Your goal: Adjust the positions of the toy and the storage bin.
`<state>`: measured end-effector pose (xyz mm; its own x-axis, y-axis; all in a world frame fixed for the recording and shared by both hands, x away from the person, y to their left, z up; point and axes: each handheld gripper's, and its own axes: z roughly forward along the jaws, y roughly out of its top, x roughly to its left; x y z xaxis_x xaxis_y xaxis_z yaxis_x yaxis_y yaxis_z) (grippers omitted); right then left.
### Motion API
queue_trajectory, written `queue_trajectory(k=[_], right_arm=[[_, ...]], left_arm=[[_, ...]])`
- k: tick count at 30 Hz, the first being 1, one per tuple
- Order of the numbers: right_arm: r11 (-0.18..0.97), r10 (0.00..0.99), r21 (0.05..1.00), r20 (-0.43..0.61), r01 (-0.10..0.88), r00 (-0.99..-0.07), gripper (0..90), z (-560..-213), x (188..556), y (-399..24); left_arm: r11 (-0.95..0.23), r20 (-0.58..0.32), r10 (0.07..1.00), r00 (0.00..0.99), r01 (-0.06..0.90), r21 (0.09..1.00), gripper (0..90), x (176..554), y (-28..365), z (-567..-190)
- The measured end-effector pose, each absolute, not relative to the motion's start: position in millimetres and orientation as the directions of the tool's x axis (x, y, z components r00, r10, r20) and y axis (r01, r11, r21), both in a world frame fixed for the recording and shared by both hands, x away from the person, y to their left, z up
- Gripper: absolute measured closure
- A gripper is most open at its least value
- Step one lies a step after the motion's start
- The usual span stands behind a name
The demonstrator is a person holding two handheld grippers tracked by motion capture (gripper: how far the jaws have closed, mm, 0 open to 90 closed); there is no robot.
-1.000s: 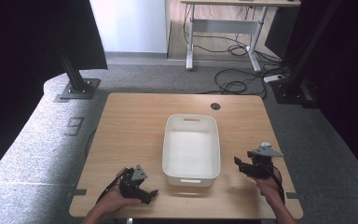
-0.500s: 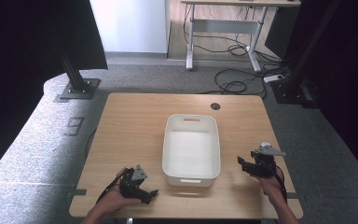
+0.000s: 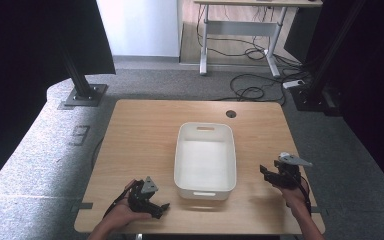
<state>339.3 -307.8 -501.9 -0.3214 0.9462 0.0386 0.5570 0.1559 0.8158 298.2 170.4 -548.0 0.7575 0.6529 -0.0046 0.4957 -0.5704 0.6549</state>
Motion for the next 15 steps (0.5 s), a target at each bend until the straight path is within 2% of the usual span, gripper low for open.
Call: queue_trajectory(k=[15], right_arm=[[0.185,0.946,0.814,0.003,0.550,-0.323,34.2,-501.9,341.8,-310.6]], left_arm=[[-0.570,-0.004,0.653,0.757,0.496,0.655,0.0,298.2,170.4,-548.0]])
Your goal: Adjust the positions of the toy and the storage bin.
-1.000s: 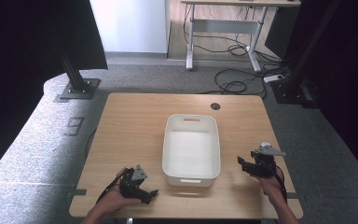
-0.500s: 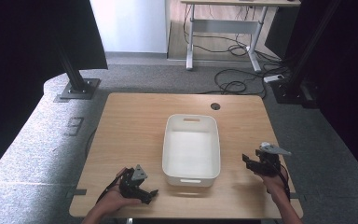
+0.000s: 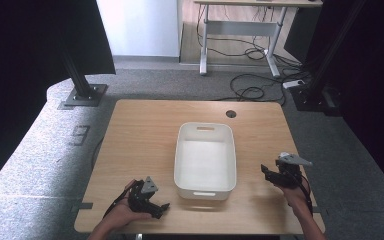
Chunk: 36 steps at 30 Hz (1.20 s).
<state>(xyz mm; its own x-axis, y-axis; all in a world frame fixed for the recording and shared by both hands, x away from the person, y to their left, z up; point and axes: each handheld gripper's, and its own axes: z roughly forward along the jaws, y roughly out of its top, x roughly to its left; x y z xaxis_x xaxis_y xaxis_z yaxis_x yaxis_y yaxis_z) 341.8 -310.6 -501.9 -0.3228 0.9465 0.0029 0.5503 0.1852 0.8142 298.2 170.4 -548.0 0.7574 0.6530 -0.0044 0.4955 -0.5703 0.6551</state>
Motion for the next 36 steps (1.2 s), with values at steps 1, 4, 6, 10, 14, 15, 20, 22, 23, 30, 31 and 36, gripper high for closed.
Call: queue_trajectory(k=[1,4,6,10,14,15,20,22,23,30,31,36], right_arm=[[0.185,0.947,0.814,0.002,0.550,-0.322,34.2,-501.9,342.1,-311.0],[0.182,0.949,0.815,0.001,0.550,-0.315,34.3,-501.6,342.6,-313.0],[0.180,0.950,0.816,0.000,0.549,-0.311,34.3,-501.5,342.9,-314.4],[0.173,0.954,0.816,0.001,0.551,-0.301,34.3,-501.8,343.7,-317.8],[0.171,0.955,0.816,0.000,0.552,-0.296,34.4,-502.4,344.3,-319.5],[0.171,0.955,0.816,0.000,0.552,-0.295,34.4,-502.4,344.5,-319.6],[0.167,0.957,0.816,0.002,0.553,-0.292,34.3,-502.6,345.3,-321.0],[0.164,0.957,0.817,0.004,0.553,-0.290,34.3,-502.6,345.4,-321.8],[0.164,0.957,0.817,0.004,0.553,-0.289,34.3,-502.7,345.4,-322.2],[0.161,0.957,0.820,0.005,0.549,-0.289,35.0,-501.8,345.8,-326.5],[0.161,0.958,0.821,0.004,0.547,-0.287,35.0,-501.5,345.7,-327.1],[0.159,0.960,0.821,0.001,0.548,-0.280,34.9,-501.0,346.7,-332.2]], left_arm=[[-0.571,-0.004,0.653,0.758,0.495,0.655,0.0,298.2,170.4,-548.0],[-0.570,-0.004,0.653,0.757,0.496,0.655,0.0,298.2,170.4,-548.0],[-0.570,-0.005,0.653,0.757,0.496,0.655,0.0,298.2,170.4,-548.0],[-0.570,-0.004,0.653,0.757,0.496,0.655,0.0,298.2,170.4,-548.0],[-0.570,-0.004,0.653,0.757,0.496,0.655,0.0,298.2,170.4,-548.0],[-0.570,-0.005,0.653,0.757,0.496,0.655,0.0,298.2,170.4,-548.0],[-0.571,-0.004,0.653,0.757,0.495,0.655,0.0,298.2,170.4,-548.0],[-0.570,-0.005,0.653,0.757,0.496,0.655,0.0,298.2,170.4,-548.0],[-0.570,-0.004,0.653,0.757,0.496,0.655,0.0,298.2,170.4,-548.0],[-0.570,-0.005,0.653,0.757,0.496,0.655,0.0,298.2,170.3,-548.0],[-0.570,-0.004,0.653,0.757,0.496,0.655,0.0,298.2,170.3,-548.0],[-0.570,-0.004,0.653,0.757,0.496,0.655,0.0,298.2,170.3,-548.0]])
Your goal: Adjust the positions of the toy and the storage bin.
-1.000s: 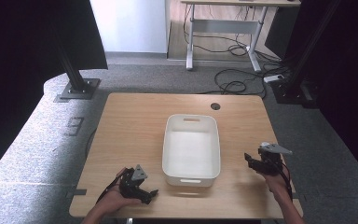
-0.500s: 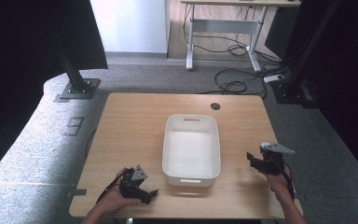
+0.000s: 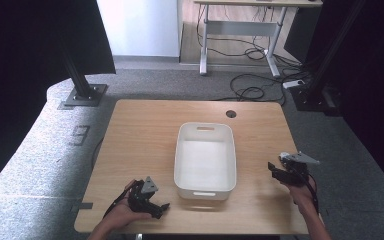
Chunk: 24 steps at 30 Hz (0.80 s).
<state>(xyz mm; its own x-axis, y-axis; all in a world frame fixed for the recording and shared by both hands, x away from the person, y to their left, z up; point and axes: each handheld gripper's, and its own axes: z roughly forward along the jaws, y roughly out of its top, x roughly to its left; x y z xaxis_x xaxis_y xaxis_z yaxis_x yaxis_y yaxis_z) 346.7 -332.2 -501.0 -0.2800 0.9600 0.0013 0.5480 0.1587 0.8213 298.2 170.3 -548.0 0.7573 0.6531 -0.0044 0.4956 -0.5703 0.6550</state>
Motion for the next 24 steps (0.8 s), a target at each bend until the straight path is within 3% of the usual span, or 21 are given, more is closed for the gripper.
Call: queue_trajectory(k=[24], right_arm=[[0.098,0.980,0.818,0.022,0.567,-0.200,34.9,-507.0,350.1,-365.7]], left_arm=[[-0.570,-0.004,0.654,0.757,0.496,0.655,0.0,298.1,170.2,-547.9]])
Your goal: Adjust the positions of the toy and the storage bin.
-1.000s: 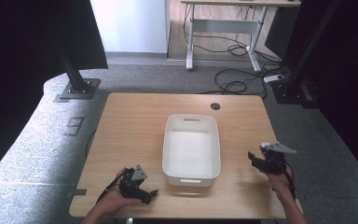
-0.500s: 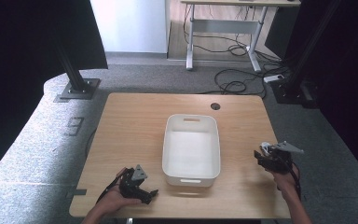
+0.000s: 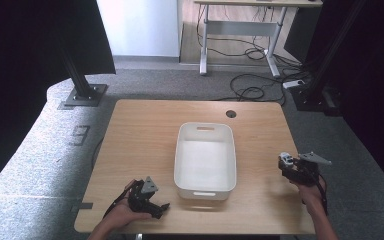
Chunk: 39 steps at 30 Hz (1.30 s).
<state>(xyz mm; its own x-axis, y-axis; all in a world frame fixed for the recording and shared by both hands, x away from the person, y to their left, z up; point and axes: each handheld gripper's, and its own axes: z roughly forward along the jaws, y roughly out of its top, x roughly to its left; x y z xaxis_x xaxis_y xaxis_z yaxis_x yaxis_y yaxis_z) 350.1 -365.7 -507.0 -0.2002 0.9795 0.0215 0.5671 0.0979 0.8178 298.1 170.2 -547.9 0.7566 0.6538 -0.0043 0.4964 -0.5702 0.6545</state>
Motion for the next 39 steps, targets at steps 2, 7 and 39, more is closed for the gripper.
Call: queue_trajectory(k=[2,7,39], right_arm=[[0.100,0.980,0.816,0.017,0.569,-0.197,34.8,-508.1,350.8,-366.3],[0.108,0.983,0.815,-0.001,0.569,-0.186,34.9,-510.1,352.1,-367.7],[0.078,0.991,0.793,0.002,0.604,-0.130,35.3,-522.0,368.9,-381.1]], left_arm=[[-0.570,-0.004,0.654,0.757,0.496,0.655,0.0,298.1,170.3,-548.0],[-0.570,-0.004,0.654,0.757,0.496,0.655,0.0,298.2,170.3,-548.0],[-0.570,-0.004,0.653,0.757,0.496,0.655,0.0,298.1,170.4,-548.0]])
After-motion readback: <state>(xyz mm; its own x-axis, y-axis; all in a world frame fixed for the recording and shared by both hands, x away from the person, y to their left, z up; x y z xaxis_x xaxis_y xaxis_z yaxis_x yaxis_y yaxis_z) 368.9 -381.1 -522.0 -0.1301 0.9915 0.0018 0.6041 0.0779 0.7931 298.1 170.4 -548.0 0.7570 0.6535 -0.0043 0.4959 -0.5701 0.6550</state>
